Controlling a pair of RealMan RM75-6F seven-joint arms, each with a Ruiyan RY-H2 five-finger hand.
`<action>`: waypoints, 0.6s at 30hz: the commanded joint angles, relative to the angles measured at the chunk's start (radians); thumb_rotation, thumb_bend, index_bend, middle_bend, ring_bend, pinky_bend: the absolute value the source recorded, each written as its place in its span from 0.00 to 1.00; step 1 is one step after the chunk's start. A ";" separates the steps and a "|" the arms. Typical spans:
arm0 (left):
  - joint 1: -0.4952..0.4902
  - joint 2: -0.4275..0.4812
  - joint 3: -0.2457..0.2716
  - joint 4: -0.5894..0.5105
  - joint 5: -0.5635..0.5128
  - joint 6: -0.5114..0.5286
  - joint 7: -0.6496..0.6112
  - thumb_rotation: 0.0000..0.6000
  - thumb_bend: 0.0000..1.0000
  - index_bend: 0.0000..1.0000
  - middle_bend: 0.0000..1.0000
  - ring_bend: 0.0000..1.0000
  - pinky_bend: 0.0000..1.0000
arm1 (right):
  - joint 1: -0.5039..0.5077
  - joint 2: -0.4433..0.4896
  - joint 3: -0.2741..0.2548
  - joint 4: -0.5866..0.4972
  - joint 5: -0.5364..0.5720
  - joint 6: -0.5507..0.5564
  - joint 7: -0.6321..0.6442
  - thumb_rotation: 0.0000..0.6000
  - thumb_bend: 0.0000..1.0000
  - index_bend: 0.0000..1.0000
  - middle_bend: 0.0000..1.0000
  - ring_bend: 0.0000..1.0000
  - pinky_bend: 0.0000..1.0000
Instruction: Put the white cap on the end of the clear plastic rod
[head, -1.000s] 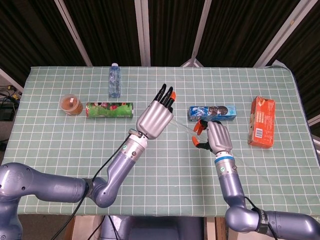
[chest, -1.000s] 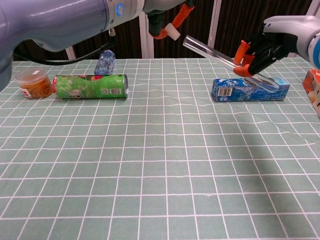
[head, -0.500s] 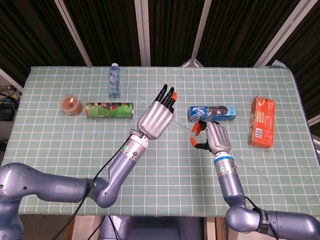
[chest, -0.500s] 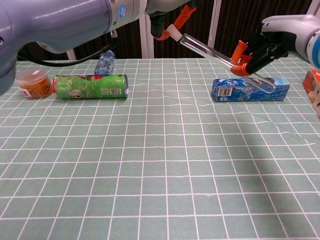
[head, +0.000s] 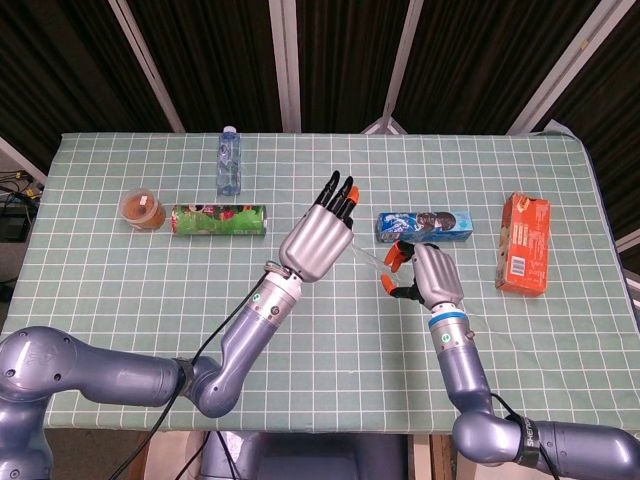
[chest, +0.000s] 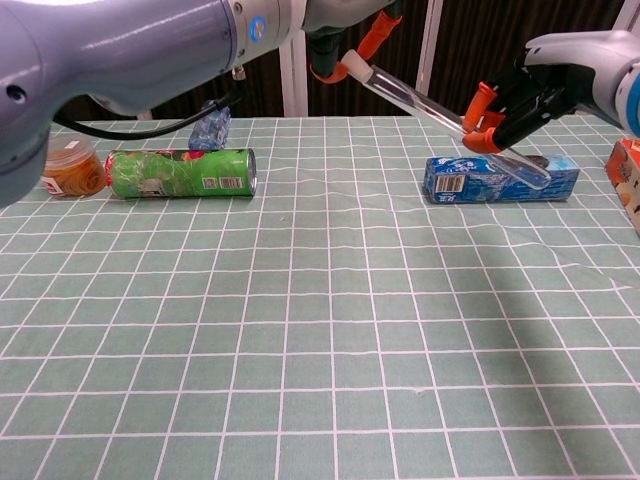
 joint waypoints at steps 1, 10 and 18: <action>-0.001 -0.003 -0.001 0.002 -0.001 0.000 0.002 1.00 0.53 0.60 0.11 0.00 0.00 | 0.001 0.002 0.003 -0.002 0.008 -0.002 0.006 1.00 0.63 0.80 0.60 0.38 0.22; -0.006 -0.007 -0.004 0.010 0.003 -0.001 0.011 1.00 0.53 0.60 0.11 0.00 0.00 | 0.003 0.012 0.005 -0.006 0.023 -0.009 0.020 1.00 0.63 0.80 0.60 0.38 0.22; -0.005 -0.001 0.008 0.015 0.013 -0.008 0.022 1.00 0.53 0.60 0.11 0.00 0.00 | 0.004 0.019 0.002 -0.004 0.031 -0.015 0.031 1.00 0.63 0.80 0.60 0.38 0.22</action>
